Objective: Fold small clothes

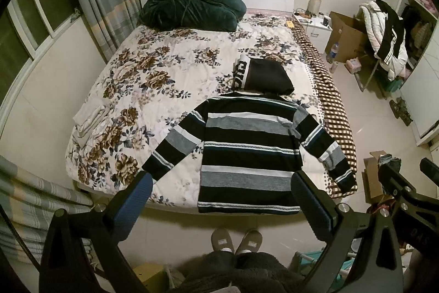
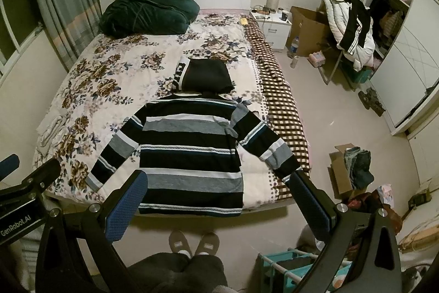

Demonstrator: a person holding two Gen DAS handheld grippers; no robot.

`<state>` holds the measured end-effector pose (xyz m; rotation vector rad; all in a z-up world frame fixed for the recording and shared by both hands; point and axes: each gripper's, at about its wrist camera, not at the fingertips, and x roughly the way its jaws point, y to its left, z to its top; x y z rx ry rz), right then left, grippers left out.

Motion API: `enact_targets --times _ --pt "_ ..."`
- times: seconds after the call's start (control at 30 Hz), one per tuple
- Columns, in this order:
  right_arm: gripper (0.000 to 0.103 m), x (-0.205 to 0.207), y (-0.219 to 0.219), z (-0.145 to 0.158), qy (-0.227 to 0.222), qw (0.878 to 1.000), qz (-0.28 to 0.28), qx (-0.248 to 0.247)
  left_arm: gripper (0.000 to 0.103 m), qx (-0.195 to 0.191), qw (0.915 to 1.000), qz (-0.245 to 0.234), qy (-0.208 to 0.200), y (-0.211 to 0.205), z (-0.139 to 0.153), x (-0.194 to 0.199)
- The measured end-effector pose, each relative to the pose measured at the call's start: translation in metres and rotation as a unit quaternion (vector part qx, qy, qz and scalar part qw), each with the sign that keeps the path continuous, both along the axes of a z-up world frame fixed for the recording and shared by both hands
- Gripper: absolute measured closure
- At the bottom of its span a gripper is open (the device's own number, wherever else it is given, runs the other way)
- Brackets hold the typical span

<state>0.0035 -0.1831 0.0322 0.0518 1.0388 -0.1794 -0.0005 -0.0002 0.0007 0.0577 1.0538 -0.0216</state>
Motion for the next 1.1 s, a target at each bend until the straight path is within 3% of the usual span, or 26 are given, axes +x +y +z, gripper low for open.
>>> enact_targets --times 1.0,1.1 --pt "0.0 -0.003 0.002 0.005 -0.005 1.0 0.0 0.002 0.0 -0.002 1.0 -0.001 -0.007 0.002 0.008 0.005" --pt "0.0 -0.003 0.002 0.005 -0.005 1.0 0.0 0.001 0.0 -0.002 1.0 0.0 -0.007 0.006 0.021 0.018"
